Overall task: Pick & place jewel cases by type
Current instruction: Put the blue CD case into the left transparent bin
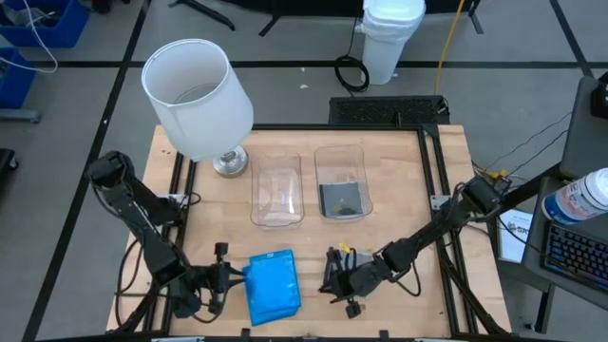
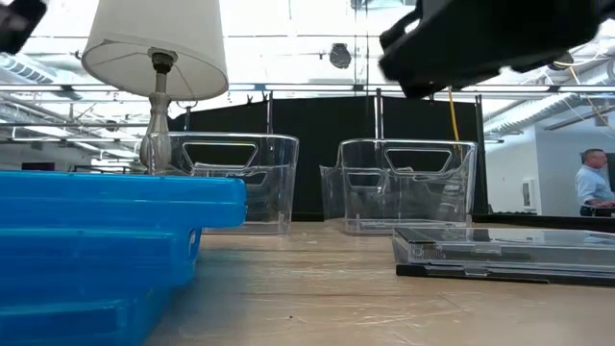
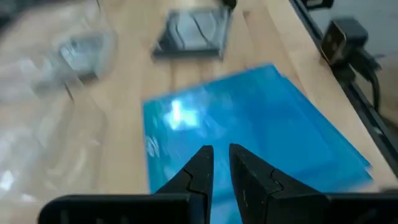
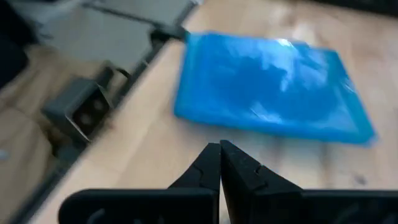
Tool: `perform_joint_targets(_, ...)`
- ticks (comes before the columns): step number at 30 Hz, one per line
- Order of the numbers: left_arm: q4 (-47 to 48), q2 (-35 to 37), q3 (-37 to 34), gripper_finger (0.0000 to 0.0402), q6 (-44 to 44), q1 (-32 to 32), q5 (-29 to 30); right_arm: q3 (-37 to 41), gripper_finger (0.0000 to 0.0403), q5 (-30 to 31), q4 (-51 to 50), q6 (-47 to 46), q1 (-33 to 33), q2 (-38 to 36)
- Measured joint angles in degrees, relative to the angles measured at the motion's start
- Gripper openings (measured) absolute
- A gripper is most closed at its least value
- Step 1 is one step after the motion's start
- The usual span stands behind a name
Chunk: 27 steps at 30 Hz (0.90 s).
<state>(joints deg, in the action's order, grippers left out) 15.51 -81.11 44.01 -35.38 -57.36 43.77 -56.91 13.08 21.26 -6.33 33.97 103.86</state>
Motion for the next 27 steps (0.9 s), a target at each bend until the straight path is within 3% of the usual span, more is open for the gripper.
perform_joint_targets(6, 0.79, -4.68, 0.00, 0.0060, -7.98, -2.71, -4.31, 2.07, 0.0001, -2.38, 15.30, 3.62, -0.19, 3.32)
perform_joint_targets(11, 1.02, -7.28, 0.00, 0.0060, -11.49, -3.80, -5.27, -3.57, 0.0019, 1.73, 8.74, -1.74, -0.85, 4.70)
perform_joint_targets(15, 1.09, -7.78, 0.00, 0.0060, -11.19, -4.98, -5.41, -9.27, 0.0059, 6.33, 1.34, -3.99, 0.76, 6.09)
perform_joint_targets(17, 1.27, -7.78, 0.17, 0.0060, -9.88, -5.35, -5.39, -10.51, 0.0084, 5.82, 0.34, -7.61, 1.21, 6.88)
perform_joint_targets(27, 1.31, -7.80, 1.64, 0.0060, 1.45, -2.22, -5.25, -10.93, 0.0226, 7.69, 4.84, -25.34, -1.50, 11.40)
